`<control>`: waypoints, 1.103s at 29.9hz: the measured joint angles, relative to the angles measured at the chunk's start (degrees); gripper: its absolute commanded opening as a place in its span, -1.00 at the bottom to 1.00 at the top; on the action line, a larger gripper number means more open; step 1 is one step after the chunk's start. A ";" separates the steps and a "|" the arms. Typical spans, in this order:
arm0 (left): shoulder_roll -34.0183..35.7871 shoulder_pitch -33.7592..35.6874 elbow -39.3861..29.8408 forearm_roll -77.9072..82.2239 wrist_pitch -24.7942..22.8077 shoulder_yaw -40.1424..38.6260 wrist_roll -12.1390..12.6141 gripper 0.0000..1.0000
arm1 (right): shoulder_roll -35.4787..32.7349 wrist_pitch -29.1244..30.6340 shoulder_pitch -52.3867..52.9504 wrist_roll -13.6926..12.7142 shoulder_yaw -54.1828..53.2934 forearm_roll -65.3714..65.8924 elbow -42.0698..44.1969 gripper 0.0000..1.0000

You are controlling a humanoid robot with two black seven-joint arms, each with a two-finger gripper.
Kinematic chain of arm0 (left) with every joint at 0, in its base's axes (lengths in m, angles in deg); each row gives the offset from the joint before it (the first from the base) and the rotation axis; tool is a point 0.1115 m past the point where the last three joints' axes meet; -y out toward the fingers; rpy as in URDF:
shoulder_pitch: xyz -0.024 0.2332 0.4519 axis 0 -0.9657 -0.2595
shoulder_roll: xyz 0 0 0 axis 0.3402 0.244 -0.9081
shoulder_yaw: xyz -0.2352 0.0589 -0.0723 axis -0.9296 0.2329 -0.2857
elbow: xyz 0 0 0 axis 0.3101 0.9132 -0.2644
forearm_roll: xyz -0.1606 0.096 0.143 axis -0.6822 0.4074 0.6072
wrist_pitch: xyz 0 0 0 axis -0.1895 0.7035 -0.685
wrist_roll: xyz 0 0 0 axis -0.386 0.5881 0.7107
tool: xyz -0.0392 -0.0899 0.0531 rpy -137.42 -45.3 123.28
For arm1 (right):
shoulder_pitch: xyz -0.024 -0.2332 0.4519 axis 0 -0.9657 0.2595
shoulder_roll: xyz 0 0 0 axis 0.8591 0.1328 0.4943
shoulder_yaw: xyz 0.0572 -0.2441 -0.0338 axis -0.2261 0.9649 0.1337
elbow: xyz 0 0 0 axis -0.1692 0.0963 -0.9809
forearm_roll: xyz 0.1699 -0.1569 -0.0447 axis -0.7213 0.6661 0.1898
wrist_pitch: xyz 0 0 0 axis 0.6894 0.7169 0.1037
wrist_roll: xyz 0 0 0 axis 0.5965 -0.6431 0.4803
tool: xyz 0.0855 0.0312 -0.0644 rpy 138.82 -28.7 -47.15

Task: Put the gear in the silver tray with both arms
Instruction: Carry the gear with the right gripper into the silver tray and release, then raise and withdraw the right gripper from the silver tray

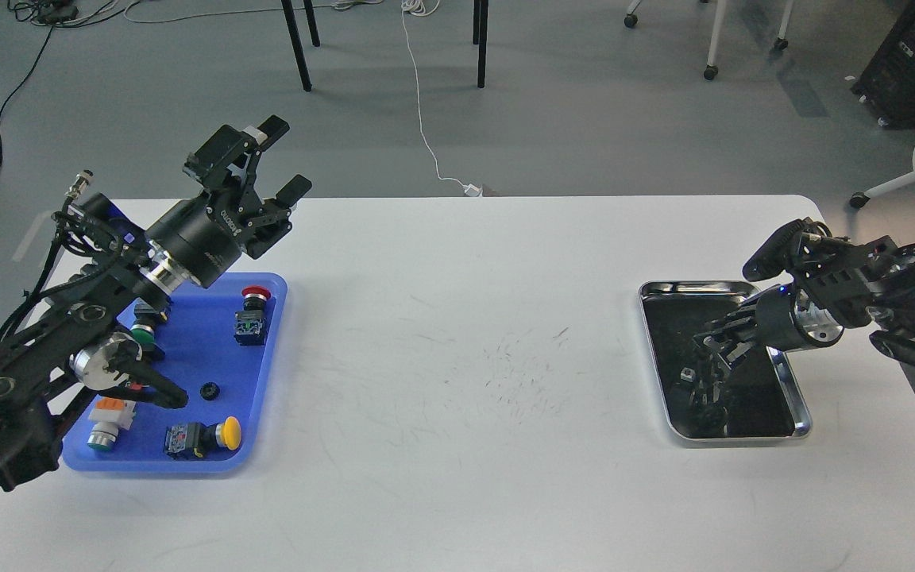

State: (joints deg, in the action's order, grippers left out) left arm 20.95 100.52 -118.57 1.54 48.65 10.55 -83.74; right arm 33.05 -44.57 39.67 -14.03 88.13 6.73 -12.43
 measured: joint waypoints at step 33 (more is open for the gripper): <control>18.94 0.12 -20.09 54.95 0.09 9.34 -0.01 0.94 | 2.42 -0.90 -20.23 -0.01 -46.68 -68.53 -13.80 0.96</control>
State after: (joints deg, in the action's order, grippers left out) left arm 39.89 100.64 -138.66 56.49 48.74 19.89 -83.75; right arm 35.47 -45.47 19.44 -14.04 41.44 -61.80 -26.23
